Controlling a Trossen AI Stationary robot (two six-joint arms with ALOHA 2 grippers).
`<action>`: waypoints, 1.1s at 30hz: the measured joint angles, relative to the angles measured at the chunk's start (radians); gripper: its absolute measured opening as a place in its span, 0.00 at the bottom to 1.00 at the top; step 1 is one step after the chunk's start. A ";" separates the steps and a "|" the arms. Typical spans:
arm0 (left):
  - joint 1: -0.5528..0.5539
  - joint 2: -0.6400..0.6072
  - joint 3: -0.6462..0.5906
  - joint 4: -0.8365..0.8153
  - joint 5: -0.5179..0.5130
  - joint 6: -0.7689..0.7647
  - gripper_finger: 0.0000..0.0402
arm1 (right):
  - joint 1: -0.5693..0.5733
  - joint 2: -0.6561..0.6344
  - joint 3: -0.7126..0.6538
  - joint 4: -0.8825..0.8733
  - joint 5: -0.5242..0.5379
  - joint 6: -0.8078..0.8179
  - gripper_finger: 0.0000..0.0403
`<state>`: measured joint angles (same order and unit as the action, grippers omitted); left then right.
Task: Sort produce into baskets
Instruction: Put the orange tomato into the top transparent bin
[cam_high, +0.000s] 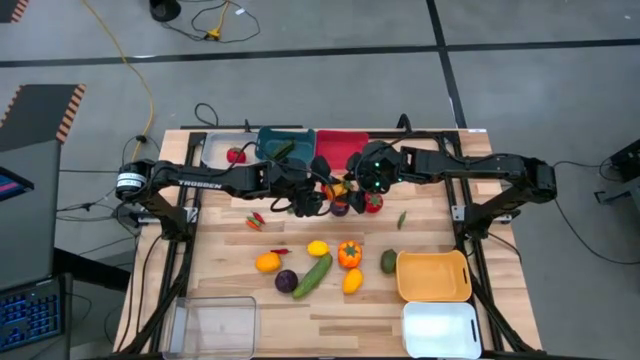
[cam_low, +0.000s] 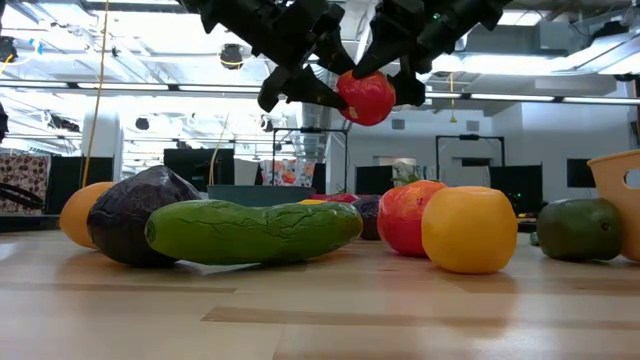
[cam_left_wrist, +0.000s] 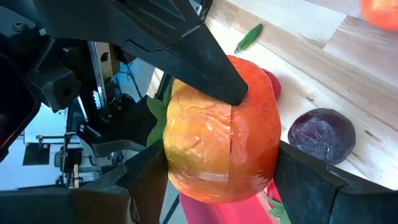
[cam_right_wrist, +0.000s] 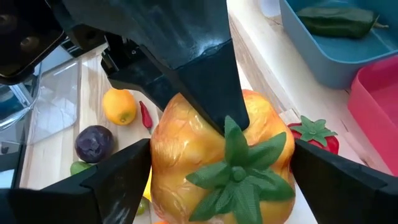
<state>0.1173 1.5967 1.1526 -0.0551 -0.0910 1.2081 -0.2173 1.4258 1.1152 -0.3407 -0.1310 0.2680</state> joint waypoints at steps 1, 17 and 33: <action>0.000 0.000 0.000 0.000 -0.004 -0.003 0.60 | 0.000 0.000 0.000 -0.001 0.000 -0.008 0.98; 0.064 0.000 0.000 -0.141 -0.212 -0.096 0.60 | -0.186 -0.194 0.001 -0.107 0.008 -0.120 0.99; 0.310 0.000 0.000 -0.430 -0.406 -0.327 0.60 | -0.277 -0.203 0.001 -0.157 0.003 -0.120 0.99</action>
<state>0.4268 1.5970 1.1526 -0.4856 -0.4969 0.8812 -0.4944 1.2230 1.1164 -0.4975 -0.1276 0.1484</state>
